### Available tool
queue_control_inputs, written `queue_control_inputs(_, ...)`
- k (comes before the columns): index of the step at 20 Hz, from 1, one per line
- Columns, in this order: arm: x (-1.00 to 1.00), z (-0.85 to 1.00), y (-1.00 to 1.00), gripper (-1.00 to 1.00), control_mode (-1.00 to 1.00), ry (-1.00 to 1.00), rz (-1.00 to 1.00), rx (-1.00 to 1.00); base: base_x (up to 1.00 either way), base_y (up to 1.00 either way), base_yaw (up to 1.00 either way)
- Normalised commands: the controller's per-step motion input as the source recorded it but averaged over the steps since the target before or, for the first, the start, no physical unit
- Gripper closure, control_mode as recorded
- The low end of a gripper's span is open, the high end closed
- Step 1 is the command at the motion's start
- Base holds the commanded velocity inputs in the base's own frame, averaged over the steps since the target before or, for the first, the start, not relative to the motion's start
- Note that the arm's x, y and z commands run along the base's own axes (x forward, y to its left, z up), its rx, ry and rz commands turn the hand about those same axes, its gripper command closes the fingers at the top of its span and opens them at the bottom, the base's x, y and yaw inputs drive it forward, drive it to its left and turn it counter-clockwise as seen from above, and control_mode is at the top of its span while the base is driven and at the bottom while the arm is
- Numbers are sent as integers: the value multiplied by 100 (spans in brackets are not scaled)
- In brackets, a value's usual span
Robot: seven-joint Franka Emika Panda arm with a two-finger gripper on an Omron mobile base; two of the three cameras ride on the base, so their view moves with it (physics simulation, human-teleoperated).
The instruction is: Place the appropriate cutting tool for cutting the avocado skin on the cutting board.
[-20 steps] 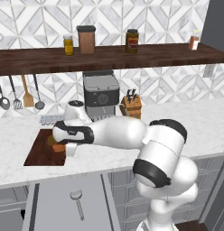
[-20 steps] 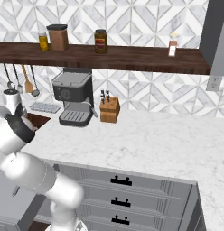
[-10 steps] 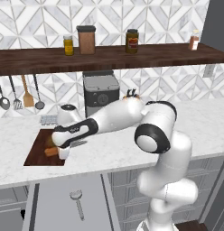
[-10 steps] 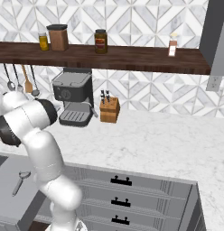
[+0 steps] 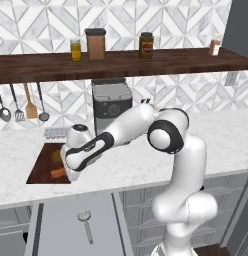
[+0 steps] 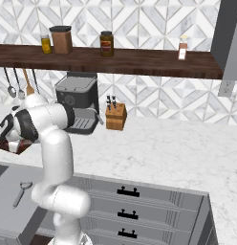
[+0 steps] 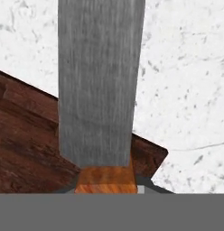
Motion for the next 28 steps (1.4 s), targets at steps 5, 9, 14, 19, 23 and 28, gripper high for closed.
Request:
queue_control_inputs(5, 0, 0, 61, 100, -100, 0, 0, -3, 0, 0, 0)
queue_control_inputs(9, 3, -6, 58, 100, -100, 1, 0, -3, 0, 0, 0)
queue_control_inputs(14, 1, -19, 33, -100, -100, 4, 0, -5, 0, 0, 0)
queue_control_inputs(19, -2, 12, 15, -100, -100, -1, 0, 0, 0, 0, 0)
queue_control_inputs(23, -34, 75, 0, -100, -100, -9, 0, 0, 0, 0, 0)
queue_control_inputs(28, -35, 60, -26, -100, -100, -14, -8, 1, 0, 0, 0)
